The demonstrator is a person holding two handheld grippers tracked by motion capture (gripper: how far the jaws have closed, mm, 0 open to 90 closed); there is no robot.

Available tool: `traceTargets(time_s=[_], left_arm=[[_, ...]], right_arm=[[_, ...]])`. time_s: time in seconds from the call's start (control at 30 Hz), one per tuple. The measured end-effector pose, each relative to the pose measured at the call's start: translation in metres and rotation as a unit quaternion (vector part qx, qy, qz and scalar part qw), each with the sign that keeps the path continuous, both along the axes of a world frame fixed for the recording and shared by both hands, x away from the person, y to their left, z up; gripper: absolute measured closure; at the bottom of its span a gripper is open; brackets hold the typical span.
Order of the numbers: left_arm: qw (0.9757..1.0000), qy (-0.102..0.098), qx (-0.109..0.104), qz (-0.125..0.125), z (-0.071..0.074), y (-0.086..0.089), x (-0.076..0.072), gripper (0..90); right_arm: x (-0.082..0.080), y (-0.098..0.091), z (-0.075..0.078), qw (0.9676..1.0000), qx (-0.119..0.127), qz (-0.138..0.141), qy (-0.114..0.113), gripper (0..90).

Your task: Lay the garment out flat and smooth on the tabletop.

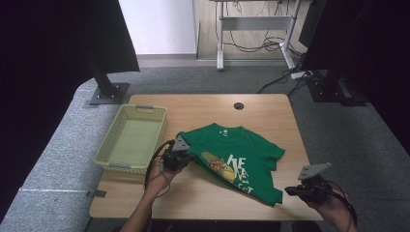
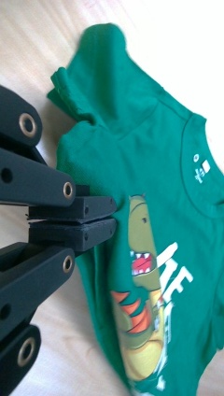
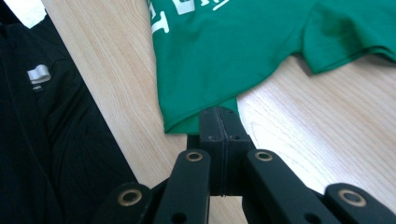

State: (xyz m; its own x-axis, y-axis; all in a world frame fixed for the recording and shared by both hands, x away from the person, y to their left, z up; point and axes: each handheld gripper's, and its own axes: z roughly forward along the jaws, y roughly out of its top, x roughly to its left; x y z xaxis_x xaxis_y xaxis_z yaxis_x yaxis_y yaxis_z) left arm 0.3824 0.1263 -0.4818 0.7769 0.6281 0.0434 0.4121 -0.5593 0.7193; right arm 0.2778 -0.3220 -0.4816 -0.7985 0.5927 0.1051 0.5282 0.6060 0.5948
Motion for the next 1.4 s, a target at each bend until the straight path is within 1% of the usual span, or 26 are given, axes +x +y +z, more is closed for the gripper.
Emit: traceTargets(time_s=[0.07, 0.1, 0.13, 0.17, 0.2, 0.23, 0.27, 0.33, 0.37, 0.43, 0.47, 0.53, 0.63, 0.67, 0.7, 0.8, 0.83, 1.03, 1.1, 1.13, 1.17, 1.27, 1.3, 1.33, 1.37, 1.4], left_arm=[[1.0000, 0.000, 0.000, 0.000, 0.000, 0.000, 0.000, 87.4], [1.0000, 0.000, 0.000, 0.000, 0.000, 0.000, 0.000, 87.4], [0.9994, 0.030, 0.013, 0.007, -0.022, -0.003, 0.014, 87.4], [0.9994, 0.030, 0.013, 0.007, -0.022, -0.003, 0.014, 87.0], [0.9994, 0.030, 0.013, 0.007, -0.022, -0.003, 0.014, 87.0], [0.9988, 0.045, 0.013, 0.014, -0.036, 0.000, 0.018, 87.0], [0.9987, 0.048, 0.009, 0.015, -0.038, 0.002, 0.018, 83.5], [0.9988, 0.046, 0.009, 0.014, -0.039, 0.004, 0.016, 79.4], [0.9989, 0.044, 0.009, 0.016, -0.038, 0.005, 0.015, 72.7], [0.9989, 0.041, 0.012, 0.021, -0.037, 0.007, 0.012, 60.3], [0.9988, 0.038, 0.015, 0.026, -0.035, 0.010, 0.009, 60.3], [0.9988, 0.033, 0.016, 0.031, -0.034, 0.012, 0.005, 46.4], [0.9988, 0.033, 0.016, 0.031, -0.034, 0.012, 0.005, 46.4], [0.9983, 0.028, 0.019, 0.047, -0.032, 0.016, -0.003, 46.4], [0.9982, 0.027, 0.020, 0.049, -0.031, 0.016, -0.004, 30.2], [0.9982, 0.027, 0.022, 0.050, -0.031, 0.016, -0.005, 29.0], [0.9981, 0.027, 0.023, 0.050, -0.032, 0.015, -0.004, 27.7], [0.9980, 0.031, 0.027, 0.048, -0.037, 0.014, -0.003, 27.8], [0.9980, 0.034, 0.030, 0.045, -0.040, 0.013, -0.004, 27.9], [0.9980, 0.034, 0.032, 0.042, -0.041, 0.014, -0.006, 28.0], [0.9980, 0.034, 0.032, 0.042, -0.041, 0.014, -0.006, 28.0], [0.9982, 0.033, 0.029, 0.042, -0.040, 0.015, -0.007, 28.0], [0.9983, 0.031, 0.026, 0.042, -0.038, 0.015, -0.008, 28.0], [0.9983, 0.031, 0.026, 0.042, -0.038, 0.015, -0.008, 28.0], [0.9983, 0.031, 0.026, 0.042, -0.038, 0.015, -0.008, 28.0], [0.9987, 0.026, 0.023, 0.037, -0.034, 0.012, -0.010, 27.9]], right_arm=[[0.001, 0.002, -0.004, 1.0000, 0.005, 0.001, 0.001, 85.5], [0.001, 0.002, -0.004, 1.0000, 0.005, 0.001, 0.001, 80.9], [0.001, 0.002, -0.004, 1.0000, 0.005, 0.001, 0.001, 80.9], [0.001, 0.002, -0.004, 1.0000, 0.005, 0.001, 0.001, 80.9], [0.004, 0.017, -0.020, 0.9998, 0.005, 0.017, 0.007, 80.9], [0.004, 0.017, -0.020, 0.9998, 0.005, 0.017, 0.007, 70.6], [0.004, 0.035, -0.032, 0.9992, -0.005, 0.039, 0.004, 60.0], [0.004, 0.041, -0.034, 0.9989, -0.007, 0.047, 0.000, 57.4], [0.005, 0.048, -0.036, 0.9985, -0.013, 0.053, -0.011, 54.3], [0.005, 0.053, -0.036, 0.9982, -0.017, 0.056, -0.016, 53.3], [0.007, 0.058, -0.035, 0.9977, -0.018, 0.061, -0.023, 51.6], [0.009, 0.066, -0.034, 0.9972, -0.018, 0.065, -0.033, 49.0], [0.011, 0.073, -0.033, 0.9967, -0.019, 0.068, -0.040, 47.3], [0.011, 0.073, -0.033, 0.9967, -0.019, 0.068, -0.040, 47.3], [0.021, 0.100, -0.029, 0.9953, -0.023, 0.074, -0.059, 42.6], [0.024, 0.106, -0.029, 0.9952, -0.025, 0.072, -0.062, 41.9], [0.035, 0.125, -0.029, 0.9947, -0.030, 0.073, -0.066, 40.2], [0.048, 0.153, -0.035, 0.9933, -0.050, 0.079, -0.068, 39.3], [0.048, 0.153, -0.035, 0.9933, -0.050, 0.079, -0.068, 39.9], [0.054, 0.169, -0.043, 0.9895, -0.092, 0.092, -0.063, 66.4], [0.054, 0.169, -0.043, 0.9895, -0.092, 0.092, -0.063, 66.4], [0.054, 0.170, -0.043, 0.9897, -0.091, 0.093, -0.059, 71.1], [0.054, 0.170, -0.041, 0.9909, -0.083, 0.090, -0.055, 81.3], [0.054, 0.170, -0.041, 0.9909, -0.083, 0.090, -0.055, 81.3], [0.055, 0.167, -0.034, 0.9921, -0.074, 0.083, -0.057, 81.3], [0.059, 0.160, -0.021, 0.9951, -0.049, 0.064, -0.058, 86.6]])
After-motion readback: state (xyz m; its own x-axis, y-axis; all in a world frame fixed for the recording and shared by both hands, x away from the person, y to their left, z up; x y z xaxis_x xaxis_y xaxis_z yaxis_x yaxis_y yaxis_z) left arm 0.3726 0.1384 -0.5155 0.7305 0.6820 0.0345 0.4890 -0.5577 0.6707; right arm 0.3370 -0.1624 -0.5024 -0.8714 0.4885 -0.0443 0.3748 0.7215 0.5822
